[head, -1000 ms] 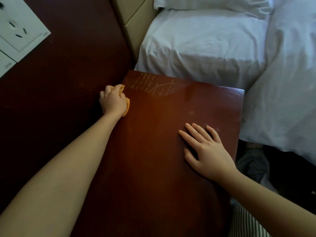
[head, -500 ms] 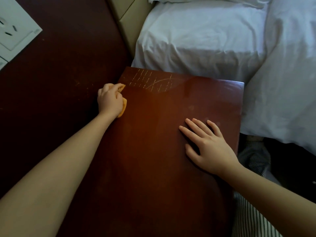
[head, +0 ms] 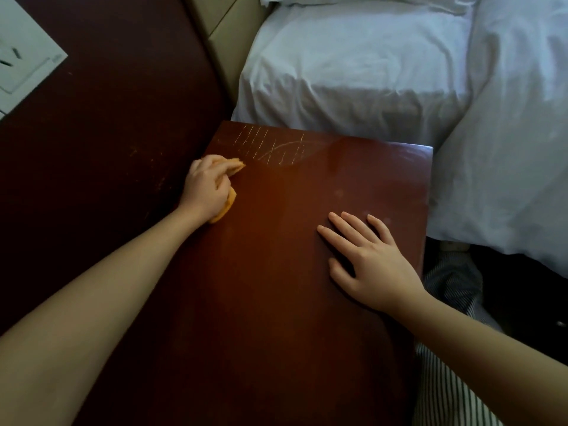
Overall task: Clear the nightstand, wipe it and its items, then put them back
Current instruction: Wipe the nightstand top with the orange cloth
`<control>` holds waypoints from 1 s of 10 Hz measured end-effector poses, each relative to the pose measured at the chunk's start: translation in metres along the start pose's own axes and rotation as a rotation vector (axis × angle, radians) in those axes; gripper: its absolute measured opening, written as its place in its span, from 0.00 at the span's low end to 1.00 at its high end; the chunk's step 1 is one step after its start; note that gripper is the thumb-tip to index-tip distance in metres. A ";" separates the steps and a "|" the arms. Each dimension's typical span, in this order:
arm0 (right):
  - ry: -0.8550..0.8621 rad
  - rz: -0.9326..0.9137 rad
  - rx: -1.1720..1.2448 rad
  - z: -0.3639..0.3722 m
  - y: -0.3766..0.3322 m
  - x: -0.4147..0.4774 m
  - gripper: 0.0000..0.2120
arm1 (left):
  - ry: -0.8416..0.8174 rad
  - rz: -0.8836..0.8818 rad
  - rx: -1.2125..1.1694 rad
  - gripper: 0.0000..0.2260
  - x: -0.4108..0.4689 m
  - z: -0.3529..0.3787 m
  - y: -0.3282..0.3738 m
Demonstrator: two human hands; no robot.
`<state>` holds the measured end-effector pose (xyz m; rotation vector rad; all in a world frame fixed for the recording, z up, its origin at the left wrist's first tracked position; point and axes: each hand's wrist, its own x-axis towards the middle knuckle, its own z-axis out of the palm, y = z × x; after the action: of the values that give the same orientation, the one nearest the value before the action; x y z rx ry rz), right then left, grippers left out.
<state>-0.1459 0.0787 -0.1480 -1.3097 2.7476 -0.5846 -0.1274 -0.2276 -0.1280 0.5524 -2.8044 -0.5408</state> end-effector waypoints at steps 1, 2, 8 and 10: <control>-0.007 0.001 -0.001 0.000 0.000 0.000 0.25 | 0.081 -0.236 0.081 0.17 0.021 0.006 0.006; -0.015 0.001 -0.003 0.000 0.001 0.000 0.25 | 0.125 -0.337 0.138 0.17 0.032 0.017 0.021; 0.009 -0.001 -0.007 0.000 0.000 0.000 0.25 | 0.134 -0.292 0.110 0.17 0.021 0.025 0.043; 0.005 -0.001 -0.005 0.000 0.001 0.000 0.25 | -0.026 0.084 -0.001 0.18 -0.018 0.028 0.058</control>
<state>-0.1467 0.0795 -0.1483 -1.3125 2.7548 -0.5823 -0.1379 -0.1615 -0.1331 0.4276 -2.8368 -0.5368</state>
